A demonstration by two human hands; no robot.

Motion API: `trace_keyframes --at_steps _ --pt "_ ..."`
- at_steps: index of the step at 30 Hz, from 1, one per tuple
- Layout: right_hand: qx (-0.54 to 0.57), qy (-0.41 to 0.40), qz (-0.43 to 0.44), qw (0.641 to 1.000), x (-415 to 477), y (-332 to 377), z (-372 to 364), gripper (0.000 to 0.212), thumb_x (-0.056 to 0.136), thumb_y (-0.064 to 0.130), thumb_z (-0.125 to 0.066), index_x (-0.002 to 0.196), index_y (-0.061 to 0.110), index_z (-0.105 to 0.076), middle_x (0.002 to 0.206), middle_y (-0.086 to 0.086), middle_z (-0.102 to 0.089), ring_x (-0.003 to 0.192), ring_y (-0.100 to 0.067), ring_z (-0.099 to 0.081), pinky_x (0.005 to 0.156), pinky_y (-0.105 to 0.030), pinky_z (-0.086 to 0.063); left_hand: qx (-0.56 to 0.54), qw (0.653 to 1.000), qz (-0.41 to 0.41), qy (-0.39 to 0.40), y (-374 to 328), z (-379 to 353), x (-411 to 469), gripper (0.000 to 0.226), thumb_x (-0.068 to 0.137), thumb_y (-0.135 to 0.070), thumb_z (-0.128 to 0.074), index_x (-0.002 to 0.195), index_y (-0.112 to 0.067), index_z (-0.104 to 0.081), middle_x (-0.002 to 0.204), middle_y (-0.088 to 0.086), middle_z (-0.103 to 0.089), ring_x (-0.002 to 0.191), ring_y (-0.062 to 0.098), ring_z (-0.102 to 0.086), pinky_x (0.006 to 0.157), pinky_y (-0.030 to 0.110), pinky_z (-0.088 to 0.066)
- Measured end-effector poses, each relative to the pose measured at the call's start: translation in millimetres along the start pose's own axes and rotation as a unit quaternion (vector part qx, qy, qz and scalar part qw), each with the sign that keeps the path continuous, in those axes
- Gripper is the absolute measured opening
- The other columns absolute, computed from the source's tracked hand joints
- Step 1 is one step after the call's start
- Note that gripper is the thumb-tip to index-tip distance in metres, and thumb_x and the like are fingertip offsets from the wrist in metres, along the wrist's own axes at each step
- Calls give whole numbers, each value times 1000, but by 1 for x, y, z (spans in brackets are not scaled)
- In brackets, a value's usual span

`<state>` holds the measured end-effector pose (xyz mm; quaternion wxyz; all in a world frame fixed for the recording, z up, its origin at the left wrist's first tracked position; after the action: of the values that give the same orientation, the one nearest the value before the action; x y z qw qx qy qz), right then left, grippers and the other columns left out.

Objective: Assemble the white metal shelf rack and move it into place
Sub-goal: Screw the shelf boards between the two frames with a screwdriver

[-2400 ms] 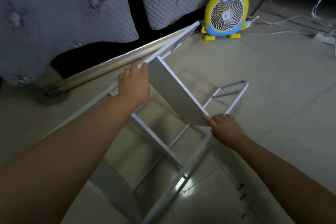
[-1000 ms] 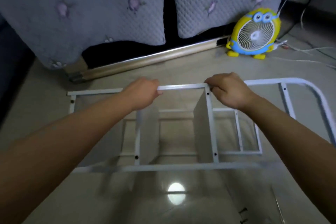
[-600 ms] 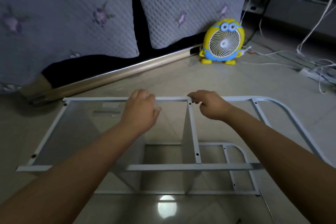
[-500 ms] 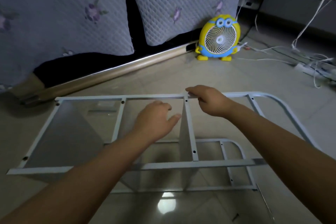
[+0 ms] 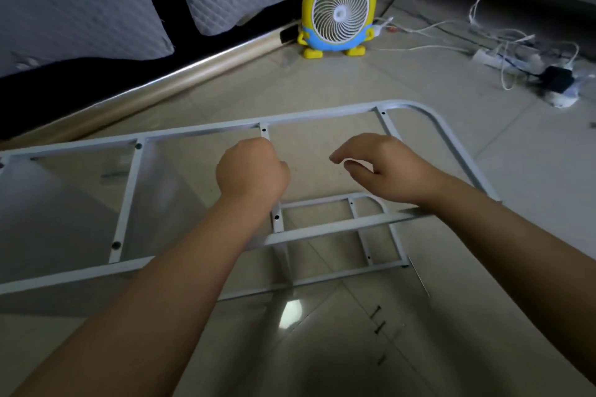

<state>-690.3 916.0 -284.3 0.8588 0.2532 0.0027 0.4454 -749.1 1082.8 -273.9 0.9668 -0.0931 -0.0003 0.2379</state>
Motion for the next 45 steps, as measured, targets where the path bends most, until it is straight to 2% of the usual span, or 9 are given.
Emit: trace_keyframes --at_steps 12,16,19,24,27,31,37,42,45 --pt "-133 -243 90 957 -85 12 0 19 81 6 -50 97 3 -59 81 -19 -64 81 -25 -51 72 -34 -38 -14 998 55 -7 -7 -3 -12 33 91 -21 -49 117 -3 -56 121 16 -55 110 33 -53 81 37 -44" --pt "-192 -61 142 969 -155 2 -49 16 76 8 -46 90 6 -53 76 -15 -61 71 -25 -49 62 -30 -38 16 998 -45 -45 -27 0 -37 48 90 -29 -50 129 -2 -44 135 17 -38 125 33 -35 96 42 -36" --pt "-189 146 92 967 -188 -19 -89 19 70 9 -43 70 8 -61 64 -8 -58 56 -25 -56 53 -23 -42 8 984 -166 -65 -46 -7 -63 35 93 -25 -41 111 -1 -59 117 18 -52 109 33 -48 83 38 -40" --pt "-209 347 -96 909 -208 -39 -142 28 93 15 -40 114 7 -56 115 -13 -56 110 -25 -50 83 -31 -42 -64 963 -241 -105 -38 -32 -81 46 95 -24 -30 78 4 -63 71 12 -47 70 28 -49 57 31 -30" --pt "-202 365 -127 900 -206 -33 -163 33 95 15 -37 124 6 -50 125 -12 -50 119 -24 -44 87 -32 -40 -85 939 -276 -184 -28 -30 -84 44 83 -21 -35 54 2 -59 50 12 -46 49 27 -47 47 25 -31" --pt "-232 356 -104 899 -209 -36 -185 34 95 14 -37 126 7 -50 128 -12 -47 120 -26 -41 92 -35 -39 -53 940 -251 -224 -14 -28 -80 31 76 -19 -44 71 1 -67 71 16 -62 70 34 -58 57 33 -46" --pt "-217 408 -55 885 -210 -33 -202 29 91 3 -41 117 -1 -54 124 -18 -50 113 -30 -48 88 -37 -42 -109 986 -60 -108 -2 -17 -77 42 90 -14 -47 129 0 -44 133 15 -40 123 28 -36 92 29 -32" --pt "-202 421 -74 881 -198 -27 -196 28 91 5 -44 116 -2 -52 121 -19 -51 112 -30 -49 85 -36 -43 -182 982 30 -49 3 -12 -57 29 85 -8 -53 111 4 -49 119 19 -51 104 33 -52 69 27 -34" --pt "-142 272 -15 952 -172 -5 -169 22 78 8 -54 98 1 -61 97 -17 -59 89 -28 -60 65 -27 -46 -194 980 47 -15 10 -12 -46 28 82 -10 -55 106 3 -57 107 16 -60 100 33 -56 69 28 -39"
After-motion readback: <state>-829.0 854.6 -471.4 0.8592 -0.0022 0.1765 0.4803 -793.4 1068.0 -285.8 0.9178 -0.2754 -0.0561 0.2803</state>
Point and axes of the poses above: each hand's wrist, its own x-axis towards the middle knuckle, its own z-axis out of the back of the hand, y = z × x, the point moved 2 cm from there along x, towards the middle knuckle
